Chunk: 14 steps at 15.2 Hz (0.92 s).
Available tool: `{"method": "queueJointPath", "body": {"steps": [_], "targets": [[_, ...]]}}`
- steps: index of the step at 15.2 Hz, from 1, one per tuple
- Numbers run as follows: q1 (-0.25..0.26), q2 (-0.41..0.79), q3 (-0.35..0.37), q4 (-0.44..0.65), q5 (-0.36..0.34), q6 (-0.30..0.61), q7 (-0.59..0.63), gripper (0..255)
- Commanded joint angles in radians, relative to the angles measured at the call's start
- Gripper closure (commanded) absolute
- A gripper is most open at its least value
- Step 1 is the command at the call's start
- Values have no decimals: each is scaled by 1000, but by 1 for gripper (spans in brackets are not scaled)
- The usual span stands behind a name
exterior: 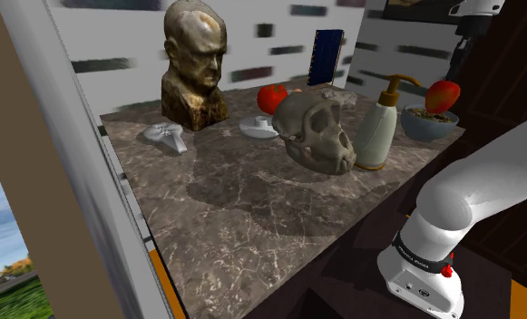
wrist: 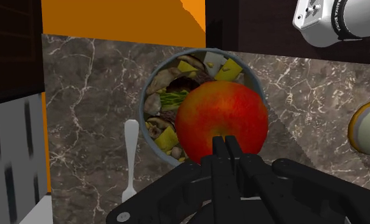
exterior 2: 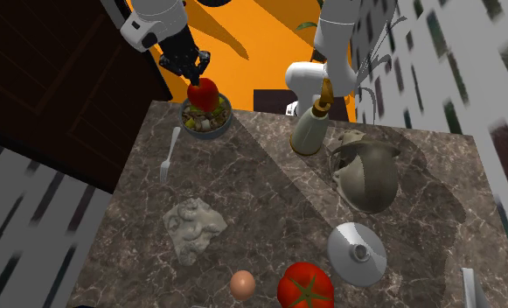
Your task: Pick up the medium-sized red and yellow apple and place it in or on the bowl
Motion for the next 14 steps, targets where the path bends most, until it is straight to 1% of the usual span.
{"method": "queueJointPath", "body": {"steps": [1, 3, 4, 9, 13, 14], "targets": [[0, 0, 0, -3, 0, 0, 0, 255], [0, 0, 0, -3, 0, 0, 0, 255], [0, 1, -1, -2, 0, 0, 0, 0], [0, 0, 0, -3, 0, 0, 0, 0], [27, 96, -39, 201, 47, -121, -52, 0], [27, 96, -39, 201, 47, -121, -52, 0]]}}
